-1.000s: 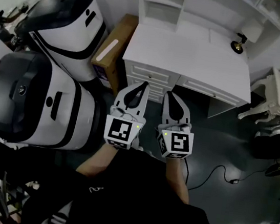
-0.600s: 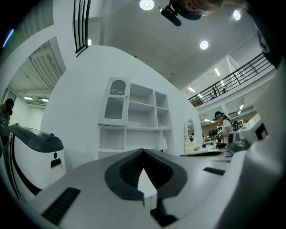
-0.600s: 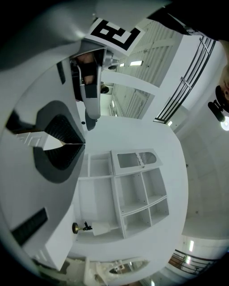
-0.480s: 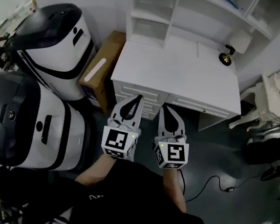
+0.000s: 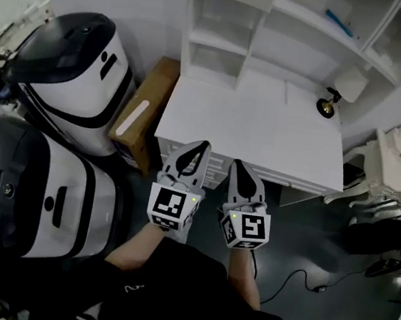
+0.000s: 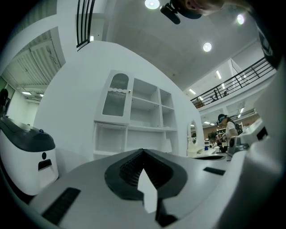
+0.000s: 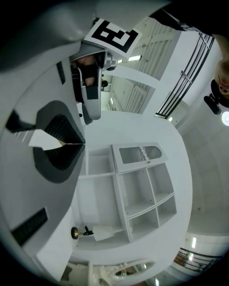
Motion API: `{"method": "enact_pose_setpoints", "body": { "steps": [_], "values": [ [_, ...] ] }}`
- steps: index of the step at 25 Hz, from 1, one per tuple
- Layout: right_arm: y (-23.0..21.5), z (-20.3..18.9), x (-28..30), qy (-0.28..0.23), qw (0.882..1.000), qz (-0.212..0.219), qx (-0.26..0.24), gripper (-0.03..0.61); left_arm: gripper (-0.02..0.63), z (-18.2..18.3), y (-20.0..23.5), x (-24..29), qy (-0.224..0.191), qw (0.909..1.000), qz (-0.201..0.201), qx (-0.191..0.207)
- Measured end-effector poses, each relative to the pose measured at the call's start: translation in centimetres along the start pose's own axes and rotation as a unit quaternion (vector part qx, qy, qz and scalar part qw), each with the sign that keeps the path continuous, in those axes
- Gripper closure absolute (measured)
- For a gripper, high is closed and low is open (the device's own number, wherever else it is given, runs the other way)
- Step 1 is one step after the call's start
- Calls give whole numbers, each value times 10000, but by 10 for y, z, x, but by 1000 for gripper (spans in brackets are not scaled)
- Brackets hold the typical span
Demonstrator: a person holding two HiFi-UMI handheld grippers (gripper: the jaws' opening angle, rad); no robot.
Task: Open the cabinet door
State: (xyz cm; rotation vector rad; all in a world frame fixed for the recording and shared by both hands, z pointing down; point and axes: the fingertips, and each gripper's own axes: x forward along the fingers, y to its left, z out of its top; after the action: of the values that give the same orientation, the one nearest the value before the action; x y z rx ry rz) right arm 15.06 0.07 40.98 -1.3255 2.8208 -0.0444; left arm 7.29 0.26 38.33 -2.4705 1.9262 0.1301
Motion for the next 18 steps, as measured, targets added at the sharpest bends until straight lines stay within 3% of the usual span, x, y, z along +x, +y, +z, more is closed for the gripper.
{"method": "enact_pose_setpoints", "body": {
  "steps": [18],
  "values": [
    [-59, 27, 161, -275, 9996, 45, -112, 558, 603, 11, 88, 137, -47, 10000, -37, 8]
  ]
}}
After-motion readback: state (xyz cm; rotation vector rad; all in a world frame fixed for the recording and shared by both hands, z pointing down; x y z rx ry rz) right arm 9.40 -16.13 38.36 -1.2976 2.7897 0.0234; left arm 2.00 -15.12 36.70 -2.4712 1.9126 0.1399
